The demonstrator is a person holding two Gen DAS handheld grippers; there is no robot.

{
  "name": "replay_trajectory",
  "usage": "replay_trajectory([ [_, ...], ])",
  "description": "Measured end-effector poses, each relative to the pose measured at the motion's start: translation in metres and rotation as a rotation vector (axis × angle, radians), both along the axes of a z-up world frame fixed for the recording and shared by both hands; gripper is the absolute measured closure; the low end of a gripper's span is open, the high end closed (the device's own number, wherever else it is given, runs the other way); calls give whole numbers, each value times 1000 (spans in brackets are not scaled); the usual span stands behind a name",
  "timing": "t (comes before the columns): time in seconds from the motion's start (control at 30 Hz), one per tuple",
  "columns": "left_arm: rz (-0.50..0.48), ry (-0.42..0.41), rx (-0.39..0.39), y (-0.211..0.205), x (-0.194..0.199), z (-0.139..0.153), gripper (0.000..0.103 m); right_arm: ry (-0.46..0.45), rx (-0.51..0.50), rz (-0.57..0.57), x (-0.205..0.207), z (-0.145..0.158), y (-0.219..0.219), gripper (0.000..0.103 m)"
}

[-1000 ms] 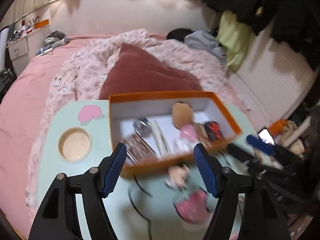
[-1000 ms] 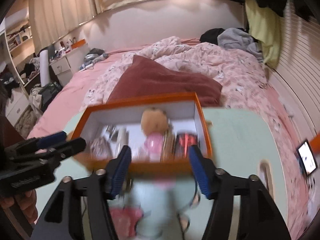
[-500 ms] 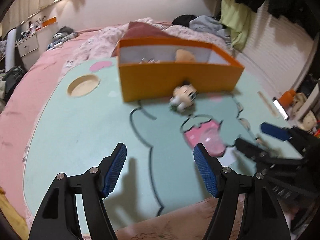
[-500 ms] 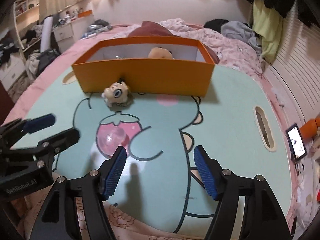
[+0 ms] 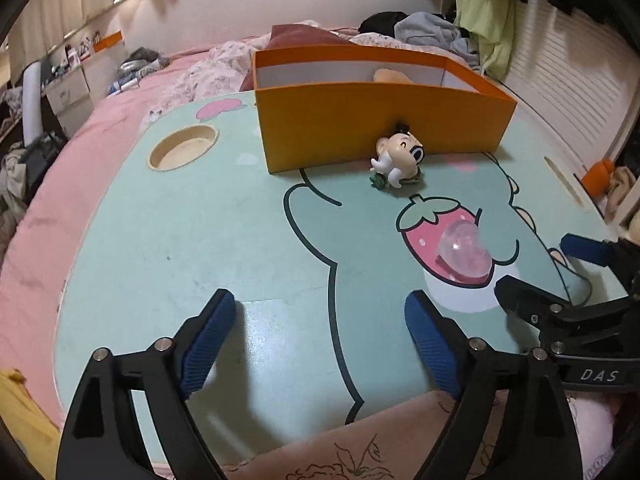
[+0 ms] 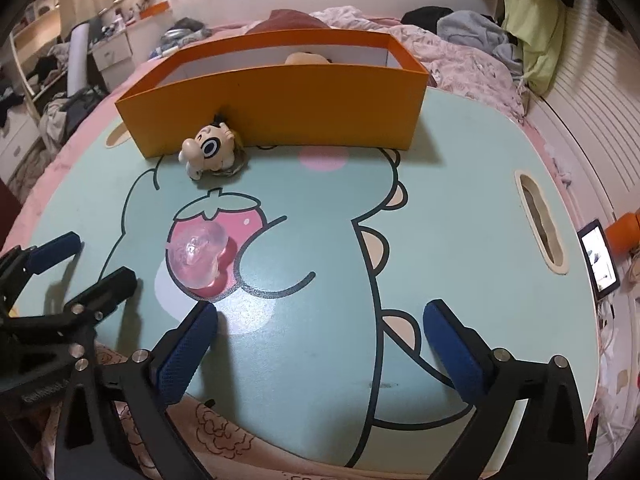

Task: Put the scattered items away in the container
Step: 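Open both grippers over the box and move them back to the table, then grasp the clear pink heart-shaped gel item with the right gripper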

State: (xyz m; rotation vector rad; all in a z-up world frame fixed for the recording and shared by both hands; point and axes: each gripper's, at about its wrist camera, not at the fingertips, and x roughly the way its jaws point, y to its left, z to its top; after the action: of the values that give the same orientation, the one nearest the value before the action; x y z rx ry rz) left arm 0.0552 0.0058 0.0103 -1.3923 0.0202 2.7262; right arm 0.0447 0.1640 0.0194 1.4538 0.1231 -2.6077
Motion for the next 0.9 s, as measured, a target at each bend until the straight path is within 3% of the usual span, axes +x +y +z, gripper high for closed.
replay_trajectory([
  [0.2, 36, -13, -3, -6, -4, -4, 0, -2, -1, -1, -1, 1, -1, 0],
  [0.9, 33, -28, -6, -7, -5, -3, 0, -14, 10, 22, -5, 0, -2, 0],
])
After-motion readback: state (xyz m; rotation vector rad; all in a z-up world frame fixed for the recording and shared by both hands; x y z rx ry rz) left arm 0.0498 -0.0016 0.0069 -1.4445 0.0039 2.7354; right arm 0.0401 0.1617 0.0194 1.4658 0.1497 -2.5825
